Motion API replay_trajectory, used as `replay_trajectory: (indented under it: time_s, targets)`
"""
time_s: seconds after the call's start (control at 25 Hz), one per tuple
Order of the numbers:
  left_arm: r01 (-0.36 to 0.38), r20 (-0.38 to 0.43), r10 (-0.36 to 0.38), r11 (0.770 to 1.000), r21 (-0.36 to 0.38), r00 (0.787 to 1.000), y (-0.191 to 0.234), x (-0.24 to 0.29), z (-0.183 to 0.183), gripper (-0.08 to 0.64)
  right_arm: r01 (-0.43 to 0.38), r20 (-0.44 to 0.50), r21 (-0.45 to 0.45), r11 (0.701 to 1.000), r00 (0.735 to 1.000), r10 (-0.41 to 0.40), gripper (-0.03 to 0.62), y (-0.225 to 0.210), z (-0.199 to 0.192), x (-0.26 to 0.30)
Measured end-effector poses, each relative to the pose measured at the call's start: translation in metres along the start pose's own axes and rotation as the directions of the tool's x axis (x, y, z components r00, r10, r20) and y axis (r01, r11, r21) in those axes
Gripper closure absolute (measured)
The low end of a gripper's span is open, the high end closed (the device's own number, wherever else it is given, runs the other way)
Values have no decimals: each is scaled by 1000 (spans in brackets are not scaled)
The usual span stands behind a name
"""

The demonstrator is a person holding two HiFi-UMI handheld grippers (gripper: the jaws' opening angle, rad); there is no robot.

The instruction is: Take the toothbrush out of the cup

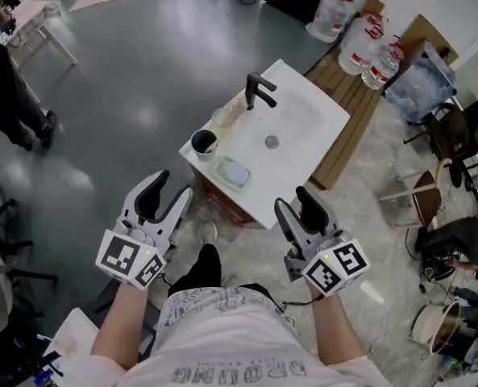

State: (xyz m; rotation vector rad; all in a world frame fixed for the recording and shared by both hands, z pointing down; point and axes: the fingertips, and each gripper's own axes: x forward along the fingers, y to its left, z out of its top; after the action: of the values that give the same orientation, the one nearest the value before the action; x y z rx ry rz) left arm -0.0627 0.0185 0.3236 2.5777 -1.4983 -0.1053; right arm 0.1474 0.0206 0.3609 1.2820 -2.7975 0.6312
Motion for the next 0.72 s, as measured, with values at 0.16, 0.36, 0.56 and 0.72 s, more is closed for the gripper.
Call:
replay_trajectory:
  time_s: [0.16,0.36,0.56,0.72]
  targets:
    - [-7,-12,6,1000,-6,1000,22,7,0,350,-3,-25,8,1000,1000,3,347,1,-2,25]
    - [-10,-26,9,1000,-25,1000,58,28,4,348,13,-49,4,1000,999,-13,347,-6,13,63]
    - [-3,-20,2,999,-54,1000,91,47,7,348,28,-63,-10,1000,998,-29,347,-14,29,102]
    - [17,-27,-18,999,-43,999,114,60,9,348,34,-73,-15,999,997,-35,347,-14,35,134]
